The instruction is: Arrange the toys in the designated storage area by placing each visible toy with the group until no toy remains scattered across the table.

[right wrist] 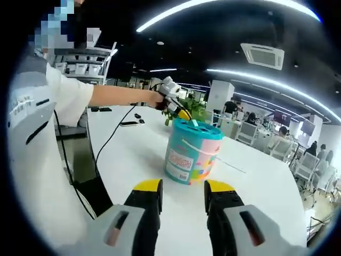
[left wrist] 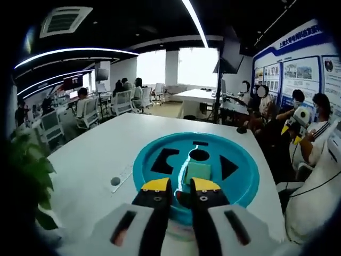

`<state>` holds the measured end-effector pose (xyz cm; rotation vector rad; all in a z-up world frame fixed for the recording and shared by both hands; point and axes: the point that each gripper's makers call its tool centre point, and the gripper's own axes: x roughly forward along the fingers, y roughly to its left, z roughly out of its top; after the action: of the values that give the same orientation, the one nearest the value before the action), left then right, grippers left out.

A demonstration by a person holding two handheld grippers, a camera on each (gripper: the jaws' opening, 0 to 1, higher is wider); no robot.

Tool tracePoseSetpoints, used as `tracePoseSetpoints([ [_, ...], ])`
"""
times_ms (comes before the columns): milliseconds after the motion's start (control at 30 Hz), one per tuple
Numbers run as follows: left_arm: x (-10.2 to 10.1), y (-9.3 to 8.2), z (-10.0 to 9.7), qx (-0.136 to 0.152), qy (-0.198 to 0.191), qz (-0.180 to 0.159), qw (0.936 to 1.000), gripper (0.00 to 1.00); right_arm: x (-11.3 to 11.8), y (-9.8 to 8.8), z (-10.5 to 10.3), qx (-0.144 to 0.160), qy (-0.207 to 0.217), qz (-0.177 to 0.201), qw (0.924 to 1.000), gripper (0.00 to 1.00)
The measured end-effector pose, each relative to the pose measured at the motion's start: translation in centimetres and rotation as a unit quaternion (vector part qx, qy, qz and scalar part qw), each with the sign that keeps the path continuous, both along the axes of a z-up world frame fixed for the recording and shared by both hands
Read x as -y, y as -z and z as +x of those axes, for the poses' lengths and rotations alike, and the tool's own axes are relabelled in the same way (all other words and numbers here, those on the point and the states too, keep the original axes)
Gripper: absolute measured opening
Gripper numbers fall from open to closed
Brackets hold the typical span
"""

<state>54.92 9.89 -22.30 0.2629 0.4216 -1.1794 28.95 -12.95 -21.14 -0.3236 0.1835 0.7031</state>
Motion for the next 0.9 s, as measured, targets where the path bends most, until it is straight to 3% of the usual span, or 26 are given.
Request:
tracePoseSetpoints([
  [33, 0.6, -0.4, -0.3, 0.029, 0.034, -0.005, 0.9990, 0.14, 0.0, -0.5, 0.3, 0.001, 0.001, 0.001, 1.0000, 0.33],
  [67, 0.3, -0.2, -0.8, 0.007, 0.020, -0.004, 0.9998, 0.14, 0.1, -1.0, 0.6, 0.005, 0.001, 0.003, 1.0000, 0.34],
  [200, 0.8, 0.2, -1.1, 0.013, 0.030, 0.031, 0.9990, 0.10, 0.1, -1.6, 1.6, 0.014, -0.002, -0.006, 0.9999, 0.33],
  [333, 0.6, -0.2, -1.1, -0.004, 0.018, 0.049, 0.9986, 0.09, 0.3, -0.7, 2.3, 0.005, -0.004, -0.012, 0.9999, 0.33],
  [400, 0.2, -0.5, -1.3, 0.017, 0.031, 0.066, 0.9972, 0.16, 0.4, -0.4, 2.4, 0.002, -0.003, -0.016, 0.9999, 0.33],
  [433, 0.2, -1.5, -1.5, 0.024, 0.033, 0.041, 0.9983, 0.20, 0.5, -0.2, 2.4, 0.000, -0.002, -0.018, 0.9998, 0.33],
  [500, 0.0, -2.0, -1.4, 0.007, 0.020, 0.019, 0.9996, 0.19, 0.7, -0.1, 2.4, -0.001, -0.001, -0.018, 0.9998, 0.33],
  [600, -0.6, -2.7, -1.0, 0.034, 0.013, 0.011, 0.9993, 0.23, 1.5, -0.4, 2.7, 0.003, 0.009, -0.014, 0.9999, 0.32],
  [733, -0.2, -5.0, -1.8, 0.038, 0.008, -0.067, 0.9970, 0.30, 1.9, -1.0, 3.1, 0.007, 0.020, 0.006, 0.9998, 0.37],
  [833, -0.2, -7.4, -3.4, 0.030, -0.027, -0.161, 0.9861, 0.37, 1.8, -1.1, 3.6, -0.002, 0.020, 0.034, 0.9992, 0.41],
  [900, -0.5, -8.4, -3.9, 0.035, -0.034, -0.196, 0.9795, 0.41, 1.7, -1.0, 4.0, 0.002, 0.025, 0.034, 0.9991, 0.40],
])
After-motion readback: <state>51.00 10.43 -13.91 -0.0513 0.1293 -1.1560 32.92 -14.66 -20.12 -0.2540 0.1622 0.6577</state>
